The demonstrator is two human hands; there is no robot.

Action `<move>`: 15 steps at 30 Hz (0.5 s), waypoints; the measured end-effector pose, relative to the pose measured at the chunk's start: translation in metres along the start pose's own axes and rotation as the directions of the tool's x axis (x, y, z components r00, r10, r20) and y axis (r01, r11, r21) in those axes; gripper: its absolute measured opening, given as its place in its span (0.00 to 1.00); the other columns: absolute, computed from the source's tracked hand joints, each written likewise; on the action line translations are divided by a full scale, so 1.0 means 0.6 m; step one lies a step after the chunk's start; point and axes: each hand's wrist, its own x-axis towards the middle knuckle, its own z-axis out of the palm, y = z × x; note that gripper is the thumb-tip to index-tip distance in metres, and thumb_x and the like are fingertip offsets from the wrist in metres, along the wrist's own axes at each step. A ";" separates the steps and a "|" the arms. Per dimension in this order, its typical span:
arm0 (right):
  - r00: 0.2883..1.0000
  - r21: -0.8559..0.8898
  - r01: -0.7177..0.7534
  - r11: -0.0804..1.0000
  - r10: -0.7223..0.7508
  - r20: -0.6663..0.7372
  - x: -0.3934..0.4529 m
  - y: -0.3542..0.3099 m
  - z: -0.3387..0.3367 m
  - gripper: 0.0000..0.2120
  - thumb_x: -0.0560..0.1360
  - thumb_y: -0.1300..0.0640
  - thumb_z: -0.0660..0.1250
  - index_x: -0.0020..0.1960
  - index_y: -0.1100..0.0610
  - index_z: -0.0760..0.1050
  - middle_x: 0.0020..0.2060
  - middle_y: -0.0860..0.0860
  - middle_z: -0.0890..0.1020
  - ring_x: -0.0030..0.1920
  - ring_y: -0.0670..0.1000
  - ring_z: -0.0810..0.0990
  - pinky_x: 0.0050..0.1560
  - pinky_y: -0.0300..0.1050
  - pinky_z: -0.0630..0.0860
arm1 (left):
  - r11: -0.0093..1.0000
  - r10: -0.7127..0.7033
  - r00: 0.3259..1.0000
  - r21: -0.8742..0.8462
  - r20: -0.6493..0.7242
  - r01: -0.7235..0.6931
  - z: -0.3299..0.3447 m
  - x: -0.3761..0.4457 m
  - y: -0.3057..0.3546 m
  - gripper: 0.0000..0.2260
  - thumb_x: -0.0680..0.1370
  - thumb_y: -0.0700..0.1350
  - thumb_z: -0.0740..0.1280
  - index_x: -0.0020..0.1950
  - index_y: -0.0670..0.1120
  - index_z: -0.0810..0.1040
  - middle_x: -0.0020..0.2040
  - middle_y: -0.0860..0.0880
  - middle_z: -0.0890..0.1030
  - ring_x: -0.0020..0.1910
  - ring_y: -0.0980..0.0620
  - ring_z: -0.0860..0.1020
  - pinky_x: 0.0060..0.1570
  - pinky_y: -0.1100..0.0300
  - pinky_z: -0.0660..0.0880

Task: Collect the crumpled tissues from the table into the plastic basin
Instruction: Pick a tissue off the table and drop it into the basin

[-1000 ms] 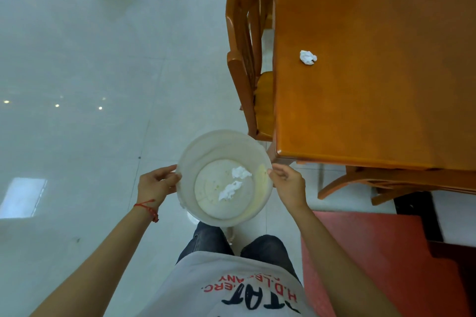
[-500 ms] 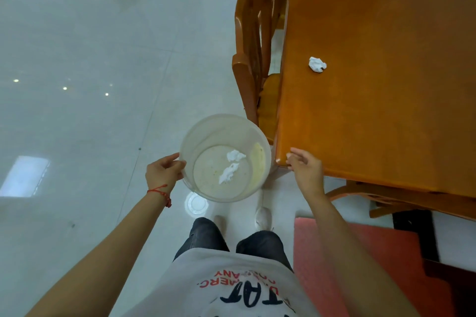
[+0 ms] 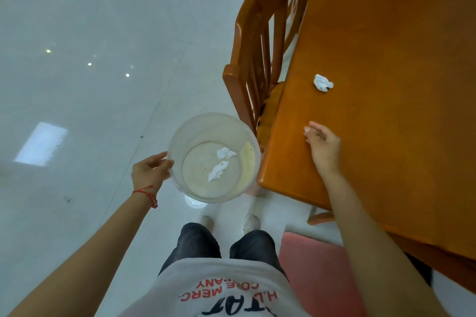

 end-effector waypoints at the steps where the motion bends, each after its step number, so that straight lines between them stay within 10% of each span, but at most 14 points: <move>1: 1.000 0.000 0.016 1.000 -0.016 -0.007 0.017 -0.002 -0.002 0.16 0.76 0.54 0.64 0.63 0.56 0.73 0.56 0.53 0.79 0.55 0.49 0.78 0.52 0.39 0.76 | 1.000 0.001 1.000 -0.003 -0.005 -0.001 0.003 0.001 0.001 0.15 0.71 0.37 0.70 0.57 0.39 0.78 0.45 0.43 0.82 0.44 0.44 0.80 0.54 0.44 0.77; 7: 0.991 -0.010 0.109 0.994 -0.109 -0.080 0.124 -0.025 -0.009 0.16 0.76 0.53 0.63 0.63 0.56 0.73 0.56 0.49 0.78 0.54 0.43 0.75 0.45 0.25 0.73 | 1.000 0.011 1.000 -0.004 -0.021 -0.011 0.016 0.016 -0.001 0.14 0.71 0.38 0.71 0.57 0.41 0.79 0.43 0.44 0.82 0.42 0.48 0.81 0.54 0.46 0.77; 15: 0.966 -0.200 0.231 0.952 -0.249 -0.067 0.239 -0.044 -0.005 0.17 0.76 0.50 0.62 0.64 0.52 0.71 0.64 0.52 0.75 0.64 0.50 0.71 0.65 0.48 0.68 | 1.000 0.008 0.998 -0.016 -0.057 -0.009 0.026 0.017 0.000 0.14 0.71 0.38 0.71 0.56 0.41 0.79 0.44 0.43 0.81 0.39 0.49 0.80 0.53 0.49 0.76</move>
